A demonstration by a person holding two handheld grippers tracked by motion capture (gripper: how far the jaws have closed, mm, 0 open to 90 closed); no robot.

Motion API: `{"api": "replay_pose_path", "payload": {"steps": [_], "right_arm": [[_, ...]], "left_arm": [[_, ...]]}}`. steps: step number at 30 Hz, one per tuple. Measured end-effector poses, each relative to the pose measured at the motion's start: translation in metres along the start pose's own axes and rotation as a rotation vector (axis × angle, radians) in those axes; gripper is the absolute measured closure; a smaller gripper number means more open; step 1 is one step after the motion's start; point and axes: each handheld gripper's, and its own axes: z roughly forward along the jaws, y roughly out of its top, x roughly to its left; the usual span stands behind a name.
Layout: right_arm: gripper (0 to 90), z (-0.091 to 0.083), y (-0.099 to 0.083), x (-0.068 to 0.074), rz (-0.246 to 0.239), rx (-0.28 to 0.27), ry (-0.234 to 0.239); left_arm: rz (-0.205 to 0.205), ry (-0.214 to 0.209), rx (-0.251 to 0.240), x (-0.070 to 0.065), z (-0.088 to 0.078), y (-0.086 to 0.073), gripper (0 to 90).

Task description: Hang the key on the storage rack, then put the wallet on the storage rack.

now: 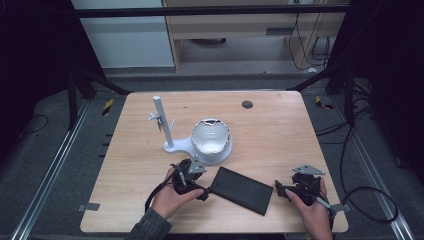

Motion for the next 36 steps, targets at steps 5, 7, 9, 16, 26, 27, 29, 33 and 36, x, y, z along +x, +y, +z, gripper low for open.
{"api": "replay_pose_path", "payload": {"steps": [5,7,9,16,26,27,29,33,36], "right_arm": [[7.0,0.003,0.006,0.002,-0.021,-0.001,0.021],[7.3,-0.002,0.01,0.003,-0.026,-0.05,0.045],[14.3,-0.012,0.011,0.004,-0.028,-0.117,0.059],[31.1,-0.039,0.009,0.005,-0.068,-0.247,0.045],[36.5,-0.041,0.009,0.01,-0.102,-0.252,0.034],[36.4,-0.041,0.009,0.011,-0.107,-0.251,0.035],[35.7,-0.042,0.008,0.01,-0.111,-0.257,0.03],[32.9,-0.043,0.008,0.009,-0.102,-0.262,0.029],[31.9,-0.043,0.009,0.012,-0.101,-0.256,0.037]], "left_arm": [[-0.003,-0.009,-0.009,-0.004,0.005,-0.004,15.8],[0.003,-0.01,-0.006,-0.006,0.005,-0.004,17.2],[-0.006,-0.01,-0.015,-0.007,0.005,-0.003,21.5],[0.0,0.003,-0.034,-0.008,-0.003,-0.003,65.0],[0.002,-0.044,0.01,-0.003,-0.005,-0.009,90.0],[0.002,-0.051,0.011,-0.003,-0.005,-0.009,90.0],[0.006,-0.058,0.008,-0.005,-0.005,-0.008,90.0],[0.027,-0.072,0.031,-0.009,-0.002,-0.007,90.0],[0.039,-0.071,0.047,-0.009,-0.001,-0.007,90.0]]}}
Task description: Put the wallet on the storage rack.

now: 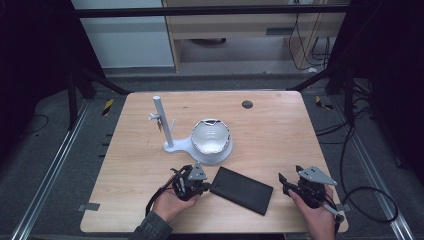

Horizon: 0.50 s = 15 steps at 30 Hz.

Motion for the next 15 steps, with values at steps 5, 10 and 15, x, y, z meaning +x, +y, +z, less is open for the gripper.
{"api": "replay_pose_path", "payload": {"steps": [5,10,15], "right_arm": [[31.3,0.0003,-0.0001,0.0025,-0.026,0.003,0.004],[31.0,0.001,-0.0005,0.0032,-0.029,0.01,0.006],[30.5,0.0025,-0.0006,0.0051,-0.041,0.021,0.007]], "left_arm": [[0.001,-0.003,0.02,0.0025,0.0008,-0.0019,90.0],[0.011,0.001,0.046,0.0026,0.0038,-0.0034,90.0],[0.026,0.005,0.075,0.0022,0.0084,-0.0048,90.0]]}}
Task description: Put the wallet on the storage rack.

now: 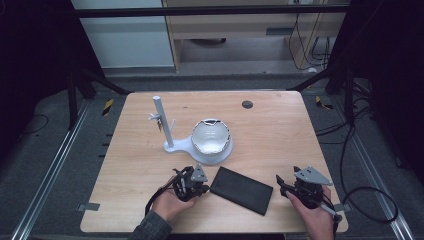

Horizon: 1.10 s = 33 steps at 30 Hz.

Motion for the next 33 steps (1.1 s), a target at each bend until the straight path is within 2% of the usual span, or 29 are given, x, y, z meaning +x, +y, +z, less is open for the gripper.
{"api": "replay_pose_path", "payload": {"steps": [10,22,29,33], "right_arm": [[30.2,0.0,0.0,0.001,-0.007,0.002,0.003],[30.3,0.001,0.0,0.001,-0.01,0.004,0.007],[30.3,0.001,0.0,0.002,-0.013,0.006,0.012],[30.1,0.002,0.0,0.004,-0.014,0.007,0.028]], "left_arm": [[-0.006,-0.006,0.021,0.002,0.006,-0.003,90.0],[0.009,-0.002,0.04,0.0,0.012,-0.003,90.0],[-0.002,-0.002,0.019,0.001,0.009,-0.003,90.0],[-0.022,-0.005,-0.026,0.002,0.005,-0.002,90.0]]}}
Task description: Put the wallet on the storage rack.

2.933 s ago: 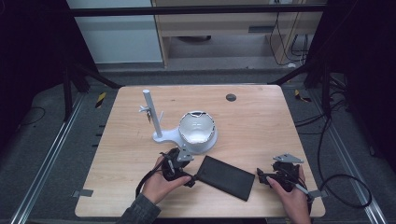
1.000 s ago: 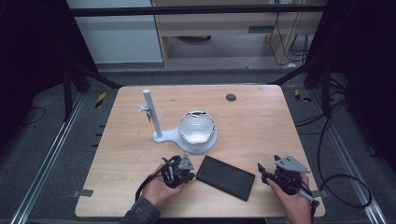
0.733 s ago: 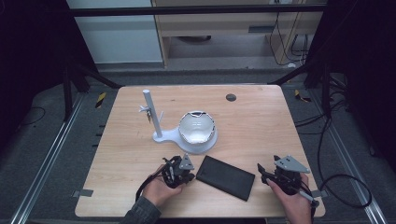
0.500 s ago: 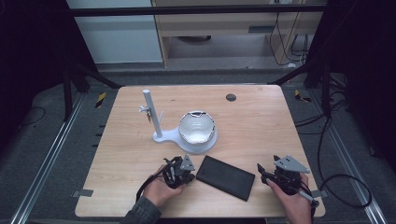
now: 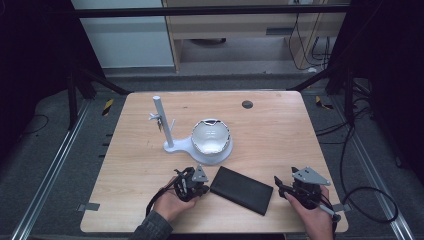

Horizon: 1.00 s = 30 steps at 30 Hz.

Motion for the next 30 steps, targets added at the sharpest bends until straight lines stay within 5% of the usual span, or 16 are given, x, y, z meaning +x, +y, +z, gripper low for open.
{"api": "replay_pose_path", "payload": {"steps": [4,9,22,30], "right_arm": [[29.7,0.0,0.002,0.005,0.003,-0.008,0.028],[26.2,-0.001,0.013,0.019,-0.027,-0.006,0.119],[11.5,-0.012,0.053,0.043,-0.156,0.124,0.271],[16.5,-0.007,0.076,0.047,-0.231,0.224,0.329]], "left_arm": [[-0.029,-0.001,-0.052,0.002,-0.004,0.002,90.0],[-0.067,-0.04,-0.128,0.006,-0.007,0.011,90.0],[-0.082,-0.038,-0.155,0.021,-0.013,0.041,90.0],[-0.07,-0.033,-0.125,0.03,-0.009,0.066,90.0]]}}
